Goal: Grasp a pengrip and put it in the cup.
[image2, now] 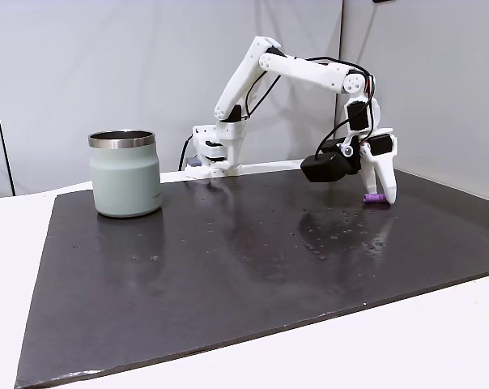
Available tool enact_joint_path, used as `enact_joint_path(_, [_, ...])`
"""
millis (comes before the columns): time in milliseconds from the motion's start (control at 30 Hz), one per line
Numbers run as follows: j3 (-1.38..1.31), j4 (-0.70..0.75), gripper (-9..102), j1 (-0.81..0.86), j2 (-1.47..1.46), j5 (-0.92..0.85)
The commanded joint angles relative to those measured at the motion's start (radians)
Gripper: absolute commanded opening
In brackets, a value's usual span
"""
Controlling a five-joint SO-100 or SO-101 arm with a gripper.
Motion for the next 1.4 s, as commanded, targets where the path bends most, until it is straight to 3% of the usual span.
enact_joint_path(0, [-0.054, 0.041, 24, 0.029, -0.006, 0.037])
enact_joint_path(233, [-0.104, 0.104, 7, 0.052, -0.061, 0.064])
enact_joint_path(467, [-0.133, 0.137, 0, 0.054, -0.084, 0.074])
enact_joint_path(633, [-0.169, 0.179, 0, 0.058, -0.084, 0.061])
enact_joint_path(933, [-0.425, 0.423, 0, 0.193, -0.078, 0.034])
enact_joint_path(1233, [-0.379, 0.525, 0, 0.362, 0.069, -0.005])
enact_joint_path(1367, [-0.508, 0.683, 0, 0.449, 0.095, -0.046])
